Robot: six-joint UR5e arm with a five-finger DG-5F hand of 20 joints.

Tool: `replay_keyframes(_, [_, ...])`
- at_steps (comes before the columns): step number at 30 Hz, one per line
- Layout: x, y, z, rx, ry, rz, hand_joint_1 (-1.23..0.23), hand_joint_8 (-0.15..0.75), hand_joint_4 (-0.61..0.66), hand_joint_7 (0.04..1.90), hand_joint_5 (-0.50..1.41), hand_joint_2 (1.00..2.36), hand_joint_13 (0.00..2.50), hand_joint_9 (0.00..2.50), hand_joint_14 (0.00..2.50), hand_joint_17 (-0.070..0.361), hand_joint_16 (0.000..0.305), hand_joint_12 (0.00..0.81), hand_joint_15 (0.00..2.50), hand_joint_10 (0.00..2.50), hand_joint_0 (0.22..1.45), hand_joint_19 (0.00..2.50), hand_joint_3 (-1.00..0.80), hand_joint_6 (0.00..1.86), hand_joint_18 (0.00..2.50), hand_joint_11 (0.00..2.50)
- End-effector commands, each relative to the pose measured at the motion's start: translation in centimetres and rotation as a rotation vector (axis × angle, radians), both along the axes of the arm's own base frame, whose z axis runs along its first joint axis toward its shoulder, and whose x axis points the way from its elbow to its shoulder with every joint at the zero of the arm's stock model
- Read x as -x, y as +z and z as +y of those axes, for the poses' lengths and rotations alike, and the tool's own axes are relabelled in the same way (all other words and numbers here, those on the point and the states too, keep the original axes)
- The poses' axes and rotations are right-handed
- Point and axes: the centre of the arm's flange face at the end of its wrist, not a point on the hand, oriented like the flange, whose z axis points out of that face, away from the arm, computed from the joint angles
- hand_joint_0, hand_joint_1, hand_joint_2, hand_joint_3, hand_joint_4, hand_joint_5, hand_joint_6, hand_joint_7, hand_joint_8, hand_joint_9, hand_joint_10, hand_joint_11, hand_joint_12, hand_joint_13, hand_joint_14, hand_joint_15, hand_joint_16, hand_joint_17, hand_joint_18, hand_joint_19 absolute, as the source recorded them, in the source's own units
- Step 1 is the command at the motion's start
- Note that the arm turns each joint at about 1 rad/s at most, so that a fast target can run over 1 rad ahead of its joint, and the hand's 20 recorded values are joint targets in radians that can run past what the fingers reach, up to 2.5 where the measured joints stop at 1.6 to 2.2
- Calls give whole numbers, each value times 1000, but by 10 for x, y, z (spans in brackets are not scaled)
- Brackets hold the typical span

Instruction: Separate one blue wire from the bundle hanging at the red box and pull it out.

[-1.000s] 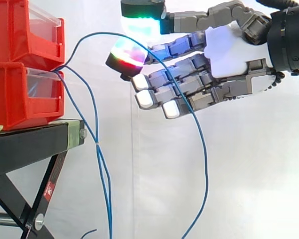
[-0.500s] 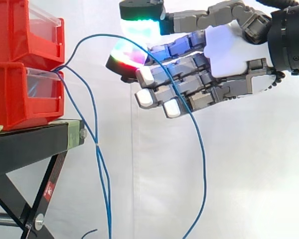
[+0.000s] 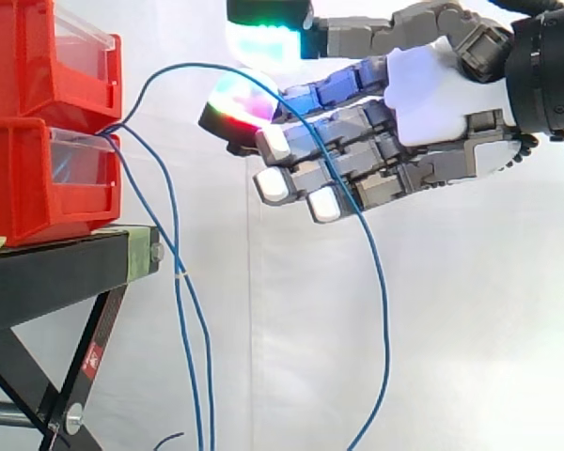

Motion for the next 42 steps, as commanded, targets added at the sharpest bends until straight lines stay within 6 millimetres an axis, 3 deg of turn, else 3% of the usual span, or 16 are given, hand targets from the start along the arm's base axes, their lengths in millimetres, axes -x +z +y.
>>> replay_keyframes(1, [0,0,0,0,-1,0,-759,349,211,1171,-206,1007,757,785,25,119,53,432,984,19,535,1081,-421,752,709,1369])
replay_keyframes(8, [0,0,0,0,1,0,-818,341,205,1122,-225,1010,739,759,25,116,51,422,981,18,575,1076,-400,800,696,1395])
replay_keyframes(27, [0,0,0,0,-1,0,-706,341,219,1135,-194,1015,773,833,25,110,49,411,979,17,591,1078,-336,809,728,1420])
replay_keyframes(42, [0,0,0,0,-1,0,-706,338,82,1166,-179,1028,823,903,26,107,47,400,996,15,607,1081,-119,842,773,1434])
